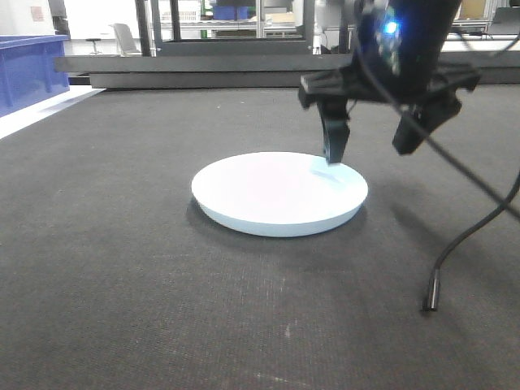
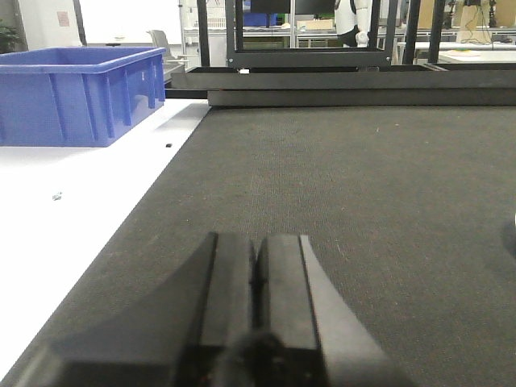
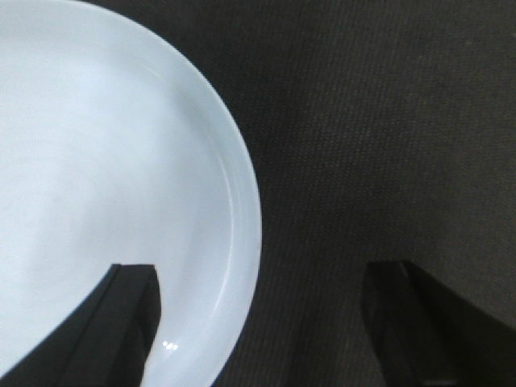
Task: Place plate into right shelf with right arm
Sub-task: 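Lower the open right gripper onto the plate rim and close it, then lift the white plate upward with the right gripper, then drive away from the table holding the plate in the right gripper, then drive past the chair to the steel shelf of blue bins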
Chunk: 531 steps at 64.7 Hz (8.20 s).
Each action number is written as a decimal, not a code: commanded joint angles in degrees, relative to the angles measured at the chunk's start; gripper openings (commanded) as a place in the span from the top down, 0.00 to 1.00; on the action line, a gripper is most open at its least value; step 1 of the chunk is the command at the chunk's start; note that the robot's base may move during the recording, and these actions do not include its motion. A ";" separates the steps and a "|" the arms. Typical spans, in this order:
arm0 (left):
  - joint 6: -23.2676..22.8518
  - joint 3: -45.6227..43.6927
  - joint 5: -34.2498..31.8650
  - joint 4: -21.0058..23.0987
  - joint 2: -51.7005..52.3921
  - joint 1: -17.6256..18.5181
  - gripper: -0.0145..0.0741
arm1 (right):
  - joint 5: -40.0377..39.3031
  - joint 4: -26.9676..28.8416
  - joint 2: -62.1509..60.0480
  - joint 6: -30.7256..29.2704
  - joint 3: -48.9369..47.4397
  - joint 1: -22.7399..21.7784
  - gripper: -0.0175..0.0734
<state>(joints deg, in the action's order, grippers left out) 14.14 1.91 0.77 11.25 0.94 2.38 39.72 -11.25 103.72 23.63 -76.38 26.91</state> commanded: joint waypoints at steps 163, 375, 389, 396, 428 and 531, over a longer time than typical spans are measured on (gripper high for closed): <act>-0.14 0.44 -5.09 0.12 0.66 -0.19 0.89 | -22.74 -12.27 -91.67 -9.87 36.10 -0.06 0.75; -0.14 0.44 -5.09 0.12 0.66 -0.19 0.89 | -22.82 -12.27 -91.72 -9.87 36.10 -0.06 0.75; -0.14 0.44 -5.09 0.12 0.56 -0.19 0.89 | -22.99 -12.27 -91.98 -9.87 36.10 -0.06 0.75; -0.14 0.44 -5.09 0.12 0.56 -0.19 0.89 | -23.00 -12.27 -91.98 -9.87 36.10 -0.06 0.75; -0.14 0.44 -5.09 0.12 0.56 -0.19 0.89 | -23.06 -12.27 -91.98 -9.87 36.10 -0.06 0.75; -0.14 0.44 -5.09 0.12 0.45 -0.19 0.89 | -22.95 -12.27 -91.98 -9.87 36.10 -0.06 0.75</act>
<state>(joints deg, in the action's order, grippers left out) 14.14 1.91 0.77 11.25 0.94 2.38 21.99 -22.26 10.72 13.98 -38.71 26.91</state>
